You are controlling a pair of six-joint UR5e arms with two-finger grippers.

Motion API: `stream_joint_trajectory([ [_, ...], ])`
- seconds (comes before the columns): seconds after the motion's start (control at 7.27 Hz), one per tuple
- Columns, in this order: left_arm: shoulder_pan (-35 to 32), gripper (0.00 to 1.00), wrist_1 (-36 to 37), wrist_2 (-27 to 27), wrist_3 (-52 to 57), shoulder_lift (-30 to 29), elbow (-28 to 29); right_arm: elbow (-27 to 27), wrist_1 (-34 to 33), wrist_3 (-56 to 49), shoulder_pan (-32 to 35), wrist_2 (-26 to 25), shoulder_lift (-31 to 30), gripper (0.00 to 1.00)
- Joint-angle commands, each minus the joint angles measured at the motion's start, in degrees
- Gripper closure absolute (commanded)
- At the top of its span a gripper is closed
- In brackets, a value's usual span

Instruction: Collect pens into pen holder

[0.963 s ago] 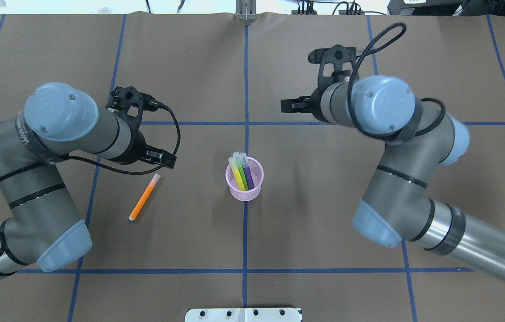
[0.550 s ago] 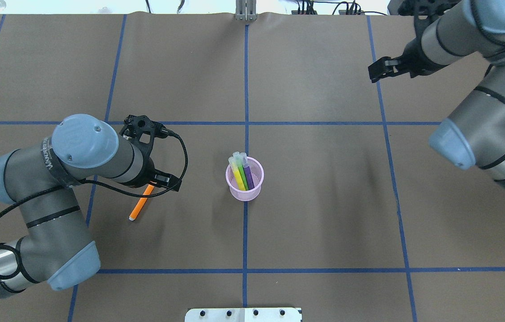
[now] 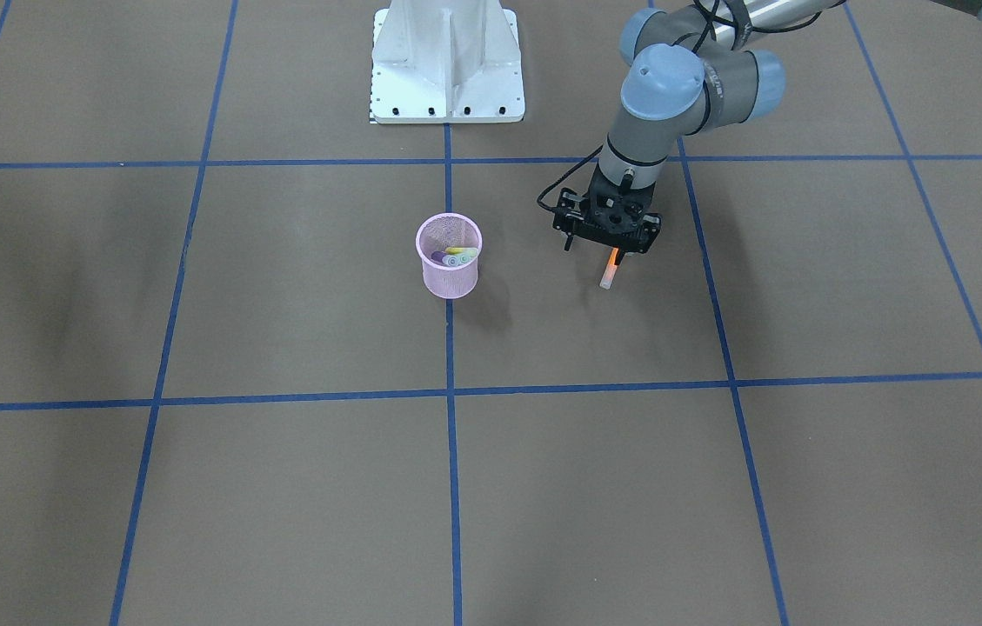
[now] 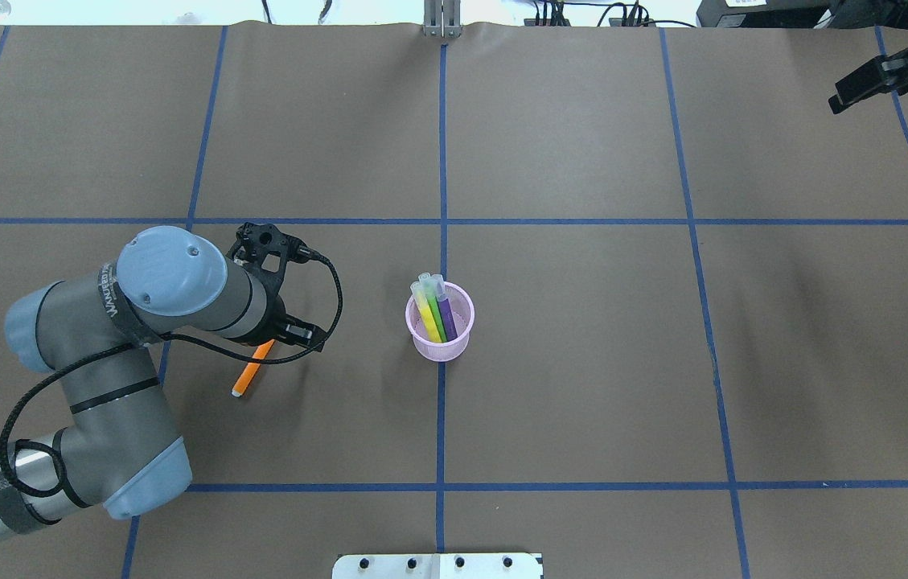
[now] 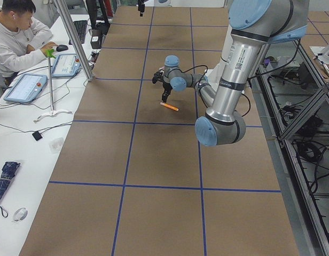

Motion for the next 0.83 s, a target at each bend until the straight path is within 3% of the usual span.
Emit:
stream_joint_trajectory([
  [0.0, -0.3, 0.25, -0.1, -0.1, 2.7, 0.8, 0.3, -1.6, 0.3, -4.8, 3.0, 2.0, -1.7, 0.0],
  [0.41, -0.2, 0.33, -0.1, -0.1, 3.6, 1.7, 0.8, -1.6, 0.4, -6.1, 3.3, 1.9, -2.7, 0.0],
  [0.69, -0.1, 0.45, -0.1, -0.1, 3.6, 1.7, 1.6, -1.6, 0.5, -6.1, 3.3, 2.0, -2.8, 0.0],
])
